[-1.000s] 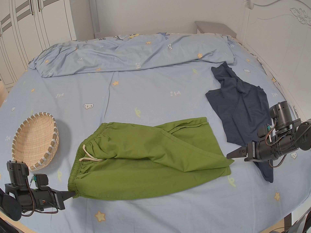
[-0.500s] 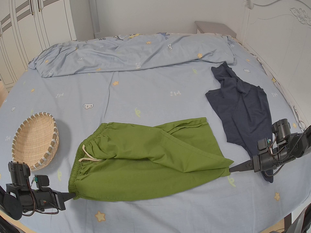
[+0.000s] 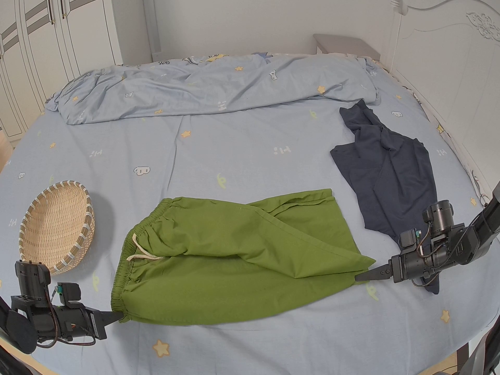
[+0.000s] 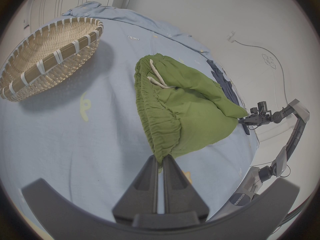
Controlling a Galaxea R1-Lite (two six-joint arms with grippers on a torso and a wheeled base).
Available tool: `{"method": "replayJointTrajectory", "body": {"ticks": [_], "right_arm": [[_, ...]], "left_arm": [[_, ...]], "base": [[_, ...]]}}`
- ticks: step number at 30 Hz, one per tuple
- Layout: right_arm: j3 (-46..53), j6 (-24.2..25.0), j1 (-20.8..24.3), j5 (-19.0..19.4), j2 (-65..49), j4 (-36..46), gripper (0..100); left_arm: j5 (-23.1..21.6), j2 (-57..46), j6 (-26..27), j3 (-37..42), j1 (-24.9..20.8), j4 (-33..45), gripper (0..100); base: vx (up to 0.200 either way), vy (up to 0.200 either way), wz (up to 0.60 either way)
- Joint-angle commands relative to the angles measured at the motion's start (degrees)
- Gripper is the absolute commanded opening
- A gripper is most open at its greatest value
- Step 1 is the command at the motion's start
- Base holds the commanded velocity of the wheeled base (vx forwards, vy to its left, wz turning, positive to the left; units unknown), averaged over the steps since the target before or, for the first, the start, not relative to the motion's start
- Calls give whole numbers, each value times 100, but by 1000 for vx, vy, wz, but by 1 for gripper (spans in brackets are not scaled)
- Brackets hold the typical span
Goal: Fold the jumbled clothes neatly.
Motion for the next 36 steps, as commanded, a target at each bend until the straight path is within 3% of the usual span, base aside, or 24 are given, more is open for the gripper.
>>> {"method": "replayJointTrajectory", "body": {"ticks": [1, 8, 23, 24, 31, 36], "right_arm": [[22, 3, 80, 8, 236, -124, 100], [172, 3, 159, 8, 438, -774, 100], [347, 135, 282, 8, 438, -1205, 100], [365, 153, 273, 8, 447, -1284, 0], [382, 206, 177, 8, 465, -1354, 0], [444, 197, 106, 8, 456, -1363, 0]], "left_arm": [[-5, 90, -2, 40, -29, -3, 0], [-5, 99, -2, 40, -29, -3, 0], [-5, 90, -2, 13, 23, -3, 0], [-5, 90, -2, 13, 32, -3, 0], [-5, 90, -2, -4, 67, -3, 0], [-5, 107, -2, -119, 410, -3, 0]], "base": [[0, 0, 0], [0, 0, 0], [0, 0, 0], [0, 0, 0], [0, 0, 0], [0, 0, 0]]}}
